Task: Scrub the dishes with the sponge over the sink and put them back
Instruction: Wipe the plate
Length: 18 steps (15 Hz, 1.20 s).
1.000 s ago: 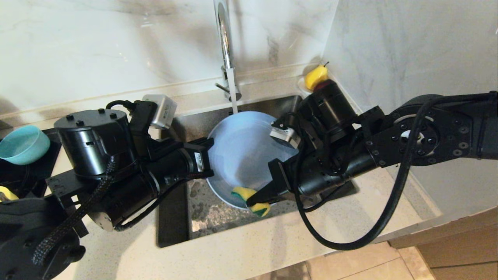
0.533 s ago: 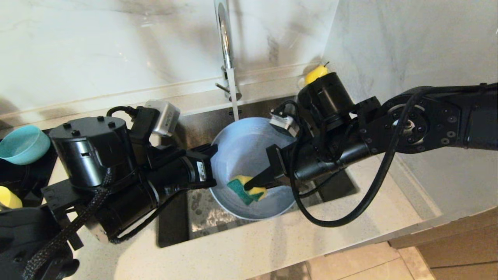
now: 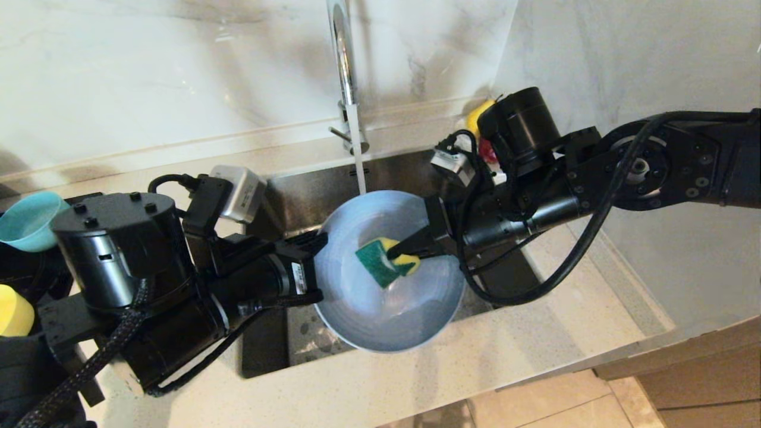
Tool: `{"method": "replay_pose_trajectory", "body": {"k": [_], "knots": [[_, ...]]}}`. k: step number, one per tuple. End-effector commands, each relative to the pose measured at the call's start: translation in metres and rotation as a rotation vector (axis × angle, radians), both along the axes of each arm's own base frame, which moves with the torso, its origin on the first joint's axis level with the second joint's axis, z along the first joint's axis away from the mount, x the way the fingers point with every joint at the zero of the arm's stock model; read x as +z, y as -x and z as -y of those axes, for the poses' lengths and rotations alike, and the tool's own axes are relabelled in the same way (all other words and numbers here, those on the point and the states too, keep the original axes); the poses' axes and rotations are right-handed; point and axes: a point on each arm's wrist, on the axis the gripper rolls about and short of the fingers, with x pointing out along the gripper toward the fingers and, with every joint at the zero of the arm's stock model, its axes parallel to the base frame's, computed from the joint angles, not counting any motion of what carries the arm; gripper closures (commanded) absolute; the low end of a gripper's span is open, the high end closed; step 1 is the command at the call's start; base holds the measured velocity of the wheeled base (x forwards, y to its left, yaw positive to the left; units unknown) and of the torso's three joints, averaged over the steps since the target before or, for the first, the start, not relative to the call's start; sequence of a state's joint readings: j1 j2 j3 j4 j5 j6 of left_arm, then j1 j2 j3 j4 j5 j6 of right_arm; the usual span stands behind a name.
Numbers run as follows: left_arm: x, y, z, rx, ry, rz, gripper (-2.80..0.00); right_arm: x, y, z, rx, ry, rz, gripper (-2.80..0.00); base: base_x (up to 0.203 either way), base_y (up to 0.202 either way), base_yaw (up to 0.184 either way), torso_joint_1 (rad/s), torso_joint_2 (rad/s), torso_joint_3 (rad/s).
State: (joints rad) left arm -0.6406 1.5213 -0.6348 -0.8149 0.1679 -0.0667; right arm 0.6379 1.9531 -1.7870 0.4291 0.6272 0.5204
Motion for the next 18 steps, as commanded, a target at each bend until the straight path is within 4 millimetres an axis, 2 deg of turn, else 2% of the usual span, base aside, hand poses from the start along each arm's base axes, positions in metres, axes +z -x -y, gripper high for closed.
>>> {"method": "replay_pose_trajectory", "body": {"k": [1,5,9,11,13,18], "knots": [[0.001,0.002,-0.002,0.002,0.007,0.006,0.00,0.002,-0.011,0.012,-0.041,-0.006,0.000,0.00,0.000,0.000,0.000,0.000,0.00,0.000],[0.012,0.001,-0.003,0.013,0.033,0.037,0.00,0.012,-0.001,0.027,-0.061,0.007,-0.015,0.00,0.000,0.000,0.000,0.000,0.00,0.000],[0.020,-0.002,-0.003,0.030,0.054,0.058,0.00,0.007,0.012,0.032,-0.049,0.034,-0.047,0.00,0.000,0.000,0.000,0.000,0.00,0.000],[0.025,-0.004,-0.001,0.035,0.061,0.066,0.00,-0.004,0.013,0.028,-0.037,0.053,-0.071,0.00,0.000,0.000,0.000,0.000,0.00,0.000],[0.021,-0.006,0.001,0.031,0.061,0.052,0.00,-0.010,0.010,0.015,-0.013,0.060,-0.078,0.00,0.000,0.000,0.000,0.000,0.00,0.000],[0.008,-0.009,0.006,0.018,0.057,0.004,0.00,-0.011,0.001,-0.009,0.025,0.044,-0.056,0.00,0.000,0.000,0.000,0.000,0.00,0.000]]}}
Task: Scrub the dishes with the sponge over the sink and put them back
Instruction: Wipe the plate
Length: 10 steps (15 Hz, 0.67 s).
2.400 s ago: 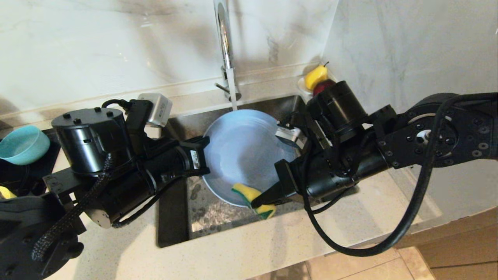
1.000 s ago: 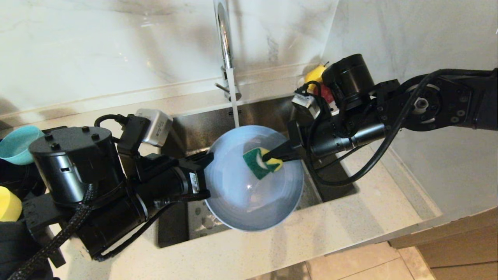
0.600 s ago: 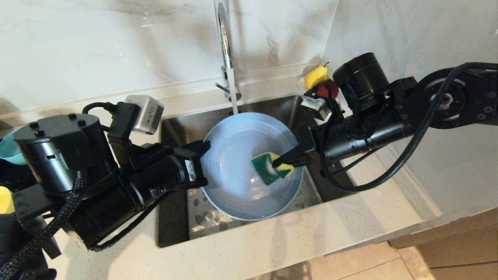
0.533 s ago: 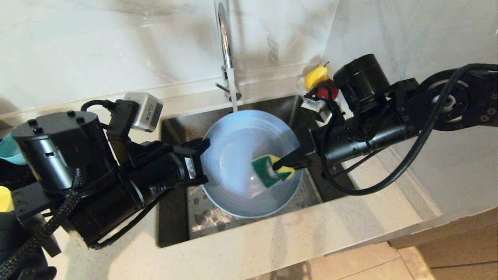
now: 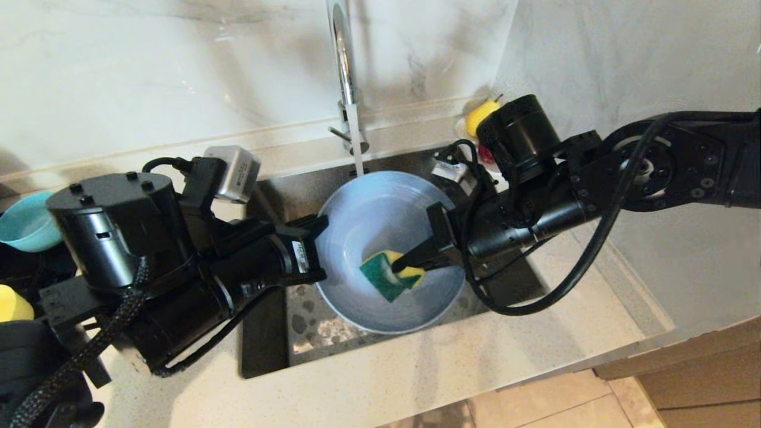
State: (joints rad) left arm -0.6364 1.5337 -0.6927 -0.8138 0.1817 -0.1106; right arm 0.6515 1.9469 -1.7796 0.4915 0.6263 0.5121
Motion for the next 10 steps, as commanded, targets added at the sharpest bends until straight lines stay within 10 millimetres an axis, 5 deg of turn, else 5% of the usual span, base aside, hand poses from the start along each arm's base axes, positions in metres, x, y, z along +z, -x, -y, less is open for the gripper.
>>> {"method": "replay_pose_trajectory", "body": {"k": [1,6,10], "knots": [[-0.005,-0.002,0.003,-0.004,-0.011,-0.014,0.00,-0.005,-0.010,-0.011,0.008,-0.004,-0.003,0.00,0.000,0.000,0.000,0.000,0.00,0.000],[-0.012,0.009,0.004,-0.030,-0.028,-0.029,0.00,0.007,-0.018,-0.010,-0.028,-0.026,0.047,0.00,0.000,0.000,0.000,0.000,0.00,0.000],[-0.007,0.012,0.001,-0.020,-0.012,-0.014,0.00,0.021,-0.018,0.014,-0.093,-0.026,0.065,0.00,0.000,0.000,0.000,0.000,0.00,0.000]]}}
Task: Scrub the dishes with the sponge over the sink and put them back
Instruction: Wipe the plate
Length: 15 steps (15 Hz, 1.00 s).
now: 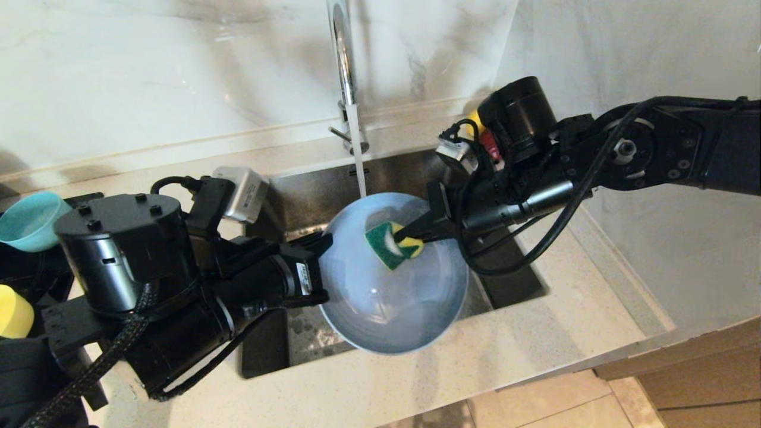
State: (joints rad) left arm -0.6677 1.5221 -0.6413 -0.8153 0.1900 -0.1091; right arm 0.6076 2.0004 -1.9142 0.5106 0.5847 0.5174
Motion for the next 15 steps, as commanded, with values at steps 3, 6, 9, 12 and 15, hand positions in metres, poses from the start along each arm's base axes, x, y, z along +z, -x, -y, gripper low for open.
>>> {"method": "replay_pose_trajectory", "body": {"k": [3,6,9,12,15], "knots": [[0.008,-0.001,-0.003,0.016,0.022,0.026,0.00,0.014,0.020,0.024,-0.018,0.011,-0.012,0.00,0.000,0.000,0.000,0.000,0.00,0.000],[0.010,-0.005,-0.002,0.027,0.036,0.026,0.00,0.010,0.035,0.032,-0.012,0.031,-0.037,0.00,0.000,0.000,0.000,0.000,0.00,0.000],[0.015,-0.009,-0.001,0.073,0.071,0.023,0.00,-0.007,0.045,0.030,0.019,0.074,-0.087,0.00,0.000,0.000,0.000,0.000,0.00,0.000],[0.012,-0.012,0.000,0.085,0.070,0.008,0.00,-0.008,0.060,0.027,0.058,0.082,-0.085,0.00,0.000,0.000,0.000,0.000,0.00,0.000],[-0.003,-0.027,0.004,0.174,0.063,-0.047,0.00,0.026,0.082,0.044,0.060,0.015,0.005,0.00,0.000,0.000,0.000,0.000,0.00,0.000]]}}
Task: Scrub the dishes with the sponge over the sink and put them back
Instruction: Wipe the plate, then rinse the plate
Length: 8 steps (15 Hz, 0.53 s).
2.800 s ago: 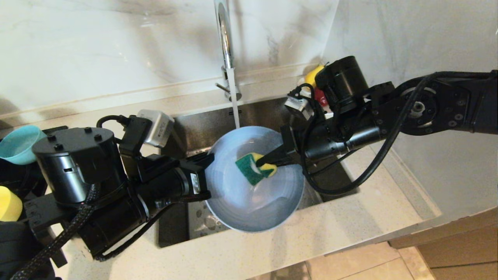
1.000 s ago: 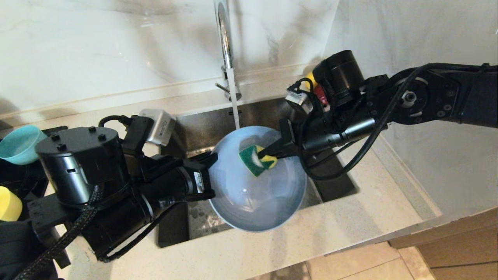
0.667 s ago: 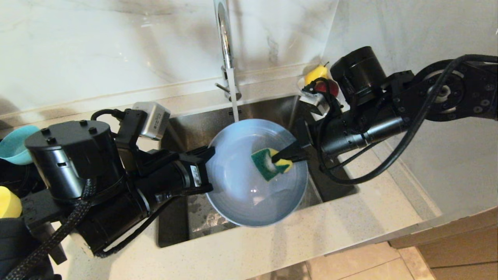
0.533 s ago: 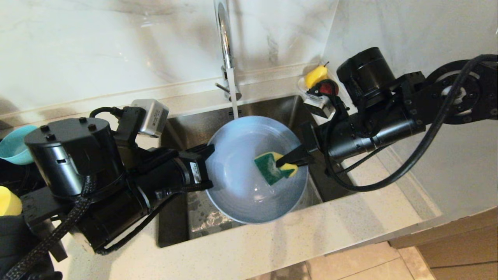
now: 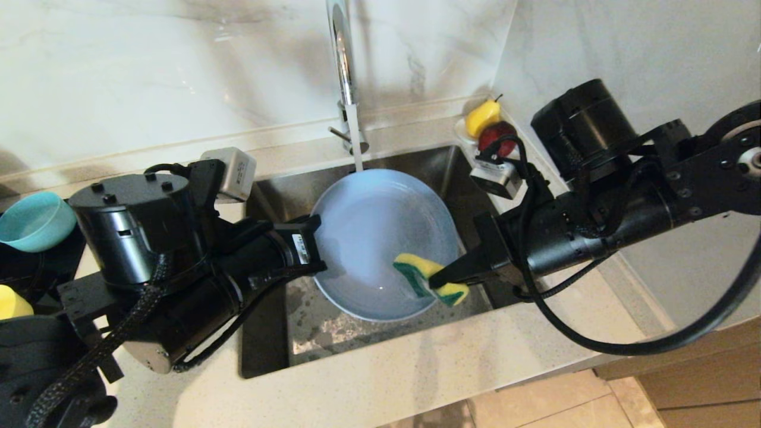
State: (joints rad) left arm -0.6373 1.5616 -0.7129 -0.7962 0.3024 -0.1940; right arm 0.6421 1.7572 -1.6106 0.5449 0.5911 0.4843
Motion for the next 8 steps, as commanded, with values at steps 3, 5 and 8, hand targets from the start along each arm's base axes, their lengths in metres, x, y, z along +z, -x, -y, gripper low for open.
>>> {"method": "replay_pose_trajectory", "body": {"k": [3,5,8], "knots": [[-0.029,-0.036,-0.006,0.122,-0.008,-0.098,0.00,0.060,0.043,0.033,-0.003,-0.129,0.165,0.00,0.000,0.000,0.000,0.000,0.00,0.000],[-0.034,-0.052,-0.012,0.180,0.065,-0.154,0.00,0.069,0.051,0.046,-0.024,-0.141,0.208,0.00,0.000,0.000,0.000,0.000,0.00,0.000],[-0.046,-0.079,-0.019,0.261,0.183,-0.255,0.00,0.066,0.048,0.065,-0.088,-0.128,0.207,0.00,0.000,0.000,0.000,0.000,0.00,0.000]]}}
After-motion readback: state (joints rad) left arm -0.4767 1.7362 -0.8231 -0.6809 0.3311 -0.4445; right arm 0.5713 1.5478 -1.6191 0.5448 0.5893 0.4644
